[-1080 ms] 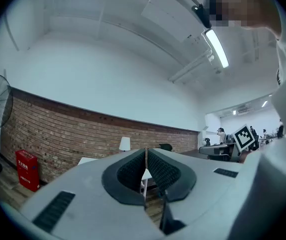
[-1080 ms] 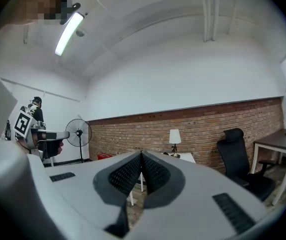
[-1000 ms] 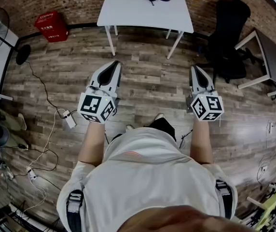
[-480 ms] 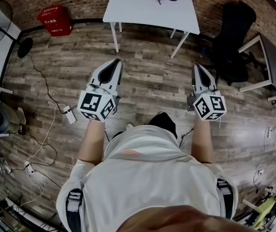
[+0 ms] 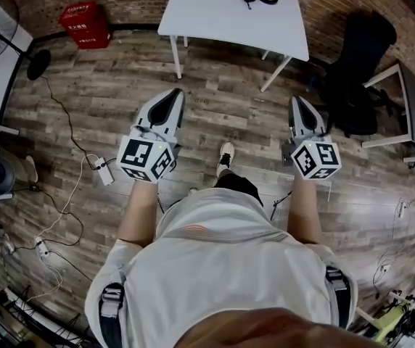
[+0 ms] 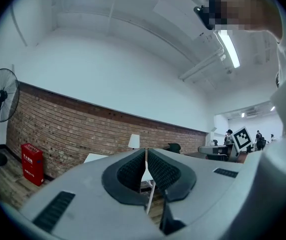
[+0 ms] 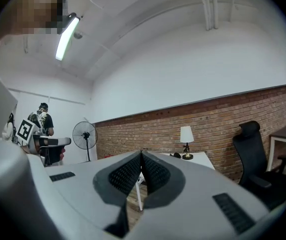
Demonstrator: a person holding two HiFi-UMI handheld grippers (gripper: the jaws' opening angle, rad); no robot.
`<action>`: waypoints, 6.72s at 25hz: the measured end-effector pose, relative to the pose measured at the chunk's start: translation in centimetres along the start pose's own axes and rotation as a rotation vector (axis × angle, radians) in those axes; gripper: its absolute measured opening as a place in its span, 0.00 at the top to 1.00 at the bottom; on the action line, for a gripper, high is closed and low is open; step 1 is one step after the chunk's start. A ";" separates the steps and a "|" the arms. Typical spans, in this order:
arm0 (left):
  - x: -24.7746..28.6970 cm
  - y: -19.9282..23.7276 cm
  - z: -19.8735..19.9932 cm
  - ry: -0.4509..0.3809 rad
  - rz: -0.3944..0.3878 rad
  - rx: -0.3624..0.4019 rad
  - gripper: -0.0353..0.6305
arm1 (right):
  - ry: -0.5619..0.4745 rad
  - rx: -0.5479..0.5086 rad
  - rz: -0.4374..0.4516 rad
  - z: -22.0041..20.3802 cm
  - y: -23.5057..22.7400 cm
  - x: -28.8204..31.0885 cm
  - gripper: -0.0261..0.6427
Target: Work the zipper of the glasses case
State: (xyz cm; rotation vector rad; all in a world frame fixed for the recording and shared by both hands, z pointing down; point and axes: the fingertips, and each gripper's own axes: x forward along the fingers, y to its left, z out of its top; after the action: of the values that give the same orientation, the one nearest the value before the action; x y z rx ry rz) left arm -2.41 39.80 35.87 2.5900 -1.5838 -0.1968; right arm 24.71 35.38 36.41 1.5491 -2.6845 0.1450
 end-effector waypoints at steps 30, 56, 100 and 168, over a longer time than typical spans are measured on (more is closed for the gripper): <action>34.7 7.0 0.4 0.077 0.001 0.042 0.91 | 0.044 0.077 0.073 1.9 -23.9 26.3 0.89; 56.0 31.4 0.1 0.125 -0.257 -0.036 0.91 | 0.087 0.032 -0.171 3.8 -25.1 52.9 0.89; 66.5 33.5 -10.1 0.375 -0.099 -0.124 0.91 | 0.740 -0.133 -0.006 -24.2 -36.3 74.9 0.06; 59.3 28.3 3.0 0.137 -0.882 -0.675 0.48 | -0.051 0.586 0.599 9.4 -14.5 60.9 0.51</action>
State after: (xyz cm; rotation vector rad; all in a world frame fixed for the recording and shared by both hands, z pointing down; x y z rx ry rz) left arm -1.03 -25.93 33.78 2.4339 -0.1608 -0.4909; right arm 6.86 -25.24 32.79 0.7393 -3.2333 0.9887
